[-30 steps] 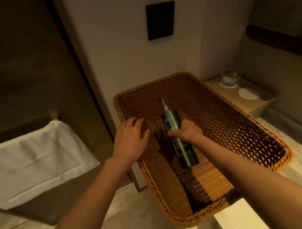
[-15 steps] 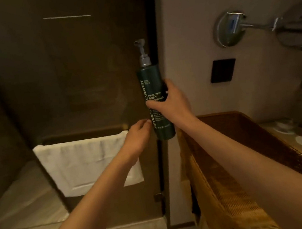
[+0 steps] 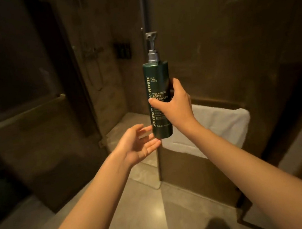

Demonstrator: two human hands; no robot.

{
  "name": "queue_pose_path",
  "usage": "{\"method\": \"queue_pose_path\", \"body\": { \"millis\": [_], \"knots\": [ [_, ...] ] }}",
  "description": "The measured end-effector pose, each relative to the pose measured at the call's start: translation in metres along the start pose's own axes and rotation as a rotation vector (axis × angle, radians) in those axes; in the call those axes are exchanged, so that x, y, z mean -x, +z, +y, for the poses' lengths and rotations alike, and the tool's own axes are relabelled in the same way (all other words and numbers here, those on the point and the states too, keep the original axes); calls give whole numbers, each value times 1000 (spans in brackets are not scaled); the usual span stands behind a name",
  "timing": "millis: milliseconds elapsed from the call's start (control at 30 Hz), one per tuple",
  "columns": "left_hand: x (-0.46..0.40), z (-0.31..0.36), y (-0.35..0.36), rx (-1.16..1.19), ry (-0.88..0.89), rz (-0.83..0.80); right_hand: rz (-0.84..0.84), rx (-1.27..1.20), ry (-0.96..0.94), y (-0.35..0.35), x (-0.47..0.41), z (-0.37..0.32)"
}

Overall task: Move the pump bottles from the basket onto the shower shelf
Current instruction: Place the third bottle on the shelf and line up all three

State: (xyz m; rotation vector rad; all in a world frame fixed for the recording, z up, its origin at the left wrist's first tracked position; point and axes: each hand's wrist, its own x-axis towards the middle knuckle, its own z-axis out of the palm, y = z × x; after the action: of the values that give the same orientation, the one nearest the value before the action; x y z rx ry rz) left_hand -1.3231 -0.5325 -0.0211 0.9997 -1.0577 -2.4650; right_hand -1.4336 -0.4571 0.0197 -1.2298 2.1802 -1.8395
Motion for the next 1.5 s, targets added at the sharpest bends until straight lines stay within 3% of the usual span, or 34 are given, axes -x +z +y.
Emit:
{"method": "queue_pose_path", "body": {
  "millis": [233, 567, 1033, 1300, 1500],
  "knots": [
    [25, 38, -118, 358, 36, 160, -180, -128, -67, 126, 7, -28],
    [-11, 109, -181, 521, 195, 267, -262, -206, -147, 233, -54, -33],
    [-231, 290, -159, 479, 268, 213, -244, -234, -164, 318, -319, 37],
    [-345, 349, -172, 491, 202, 246, -230, -196, -86, 382, -417, 100],
    [-434, 434, -197, 452, 211, 196, -145, -209, -62, 439, -508, 119]
  ]
}}
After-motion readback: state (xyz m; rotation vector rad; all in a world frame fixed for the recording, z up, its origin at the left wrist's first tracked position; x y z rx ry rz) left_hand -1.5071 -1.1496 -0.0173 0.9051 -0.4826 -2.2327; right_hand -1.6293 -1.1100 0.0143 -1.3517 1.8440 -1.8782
